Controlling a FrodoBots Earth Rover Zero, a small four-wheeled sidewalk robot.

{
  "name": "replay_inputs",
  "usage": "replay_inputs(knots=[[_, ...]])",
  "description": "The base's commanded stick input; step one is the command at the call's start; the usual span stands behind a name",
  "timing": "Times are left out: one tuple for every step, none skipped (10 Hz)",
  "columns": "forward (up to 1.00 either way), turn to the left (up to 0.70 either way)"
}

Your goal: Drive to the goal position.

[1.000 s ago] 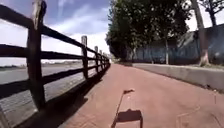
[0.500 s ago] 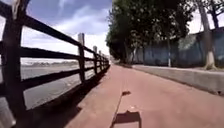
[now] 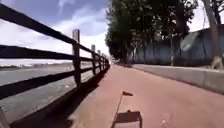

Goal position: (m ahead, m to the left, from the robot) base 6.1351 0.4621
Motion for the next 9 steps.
replay_inputs(knots=[[0.70,-0.08],[0.70,-0.08],[0.70,-0.08],[0.70,-0.08],[0.70,-0.08],[0.70,-0.08],[0.70,-0.08],[0.70,-0.08],[0.70,-0.08]])
